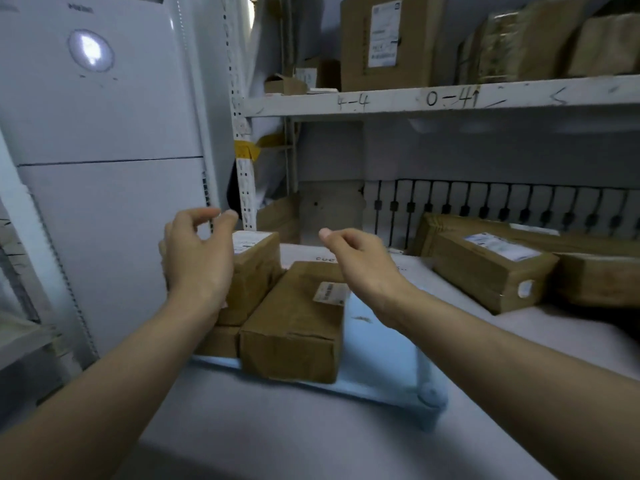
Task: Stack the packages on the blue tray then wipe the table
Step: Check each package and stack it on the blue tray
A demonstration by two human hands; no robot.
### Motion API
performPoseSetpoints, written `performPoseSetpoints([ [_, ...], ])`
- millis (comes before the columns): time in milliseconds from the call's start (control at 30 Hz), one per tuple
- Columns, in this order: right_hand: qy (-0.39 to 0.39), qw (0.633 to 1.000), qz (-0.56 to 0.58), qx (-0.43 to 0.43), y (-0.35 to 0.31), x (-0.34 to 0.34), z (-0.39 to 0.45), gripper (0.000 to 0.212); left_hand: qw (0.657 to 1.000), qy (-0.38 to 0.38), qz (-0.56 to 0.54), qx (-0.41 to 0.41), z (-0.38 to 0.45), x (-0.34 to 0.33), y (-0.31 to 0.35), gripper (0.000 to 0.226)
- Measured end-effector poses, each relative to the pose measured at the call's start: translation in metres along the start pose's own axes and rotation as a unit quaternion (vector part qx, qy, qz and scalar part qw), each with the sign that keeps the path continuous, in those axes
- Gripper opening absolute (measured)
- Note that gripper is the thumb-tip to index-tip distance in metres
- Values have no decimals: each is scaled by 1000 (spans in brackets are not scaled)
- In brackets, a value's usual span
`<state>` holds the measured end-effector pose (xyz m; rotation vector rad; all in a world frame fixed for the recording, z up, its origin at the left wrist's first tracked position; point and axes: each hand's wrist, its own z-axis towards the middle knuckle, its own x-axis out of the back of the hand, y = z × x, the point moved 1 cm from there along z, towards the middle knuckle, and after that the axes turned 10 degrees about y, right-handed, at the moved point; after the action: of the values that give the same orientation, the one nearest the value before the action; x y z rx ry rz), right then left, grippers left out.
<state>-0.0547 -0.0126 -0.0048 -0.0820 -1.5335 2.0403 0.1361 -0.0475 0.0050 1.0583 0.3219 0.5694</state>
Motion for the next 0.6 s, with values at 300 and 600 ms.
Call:
performPoseSetpoints([
  [300,145,982,4,-123,70,146,-3,26,963,-253,-90,12,-133,-104,66,6],
  [600,217,939,-17,-268,135,238,23,34,864,-459,22,204,-220,-196,41,9],
])
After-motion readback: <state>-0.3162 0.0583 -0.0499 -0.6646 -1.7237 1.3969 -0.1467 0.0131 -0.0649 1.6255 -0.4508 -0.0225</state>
